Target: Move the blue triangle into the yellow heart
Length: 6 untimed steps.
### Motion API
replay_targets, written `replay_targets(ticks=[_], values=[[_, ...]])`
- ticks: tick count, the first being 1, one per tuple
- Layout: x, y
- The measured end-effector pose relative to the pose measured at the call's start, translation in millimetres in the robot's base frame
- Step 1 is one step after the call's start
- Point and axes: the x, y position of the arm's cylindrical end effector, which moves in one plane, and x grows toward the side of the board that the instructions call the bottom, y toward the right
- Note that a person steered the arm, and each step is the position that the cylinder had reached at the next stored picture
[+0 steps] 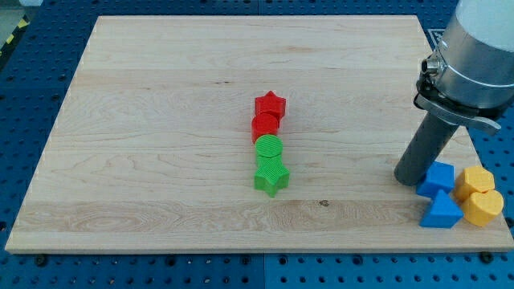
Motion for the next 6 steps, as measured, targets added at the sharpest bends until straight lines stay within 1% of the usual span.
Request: replay_targets(ticks=[2,3,4,5,6], values=[[25.4,-17.3],[60.1,-18.3],[68.5,-18.3],[63.1,21.6],[63.1,21.6]])
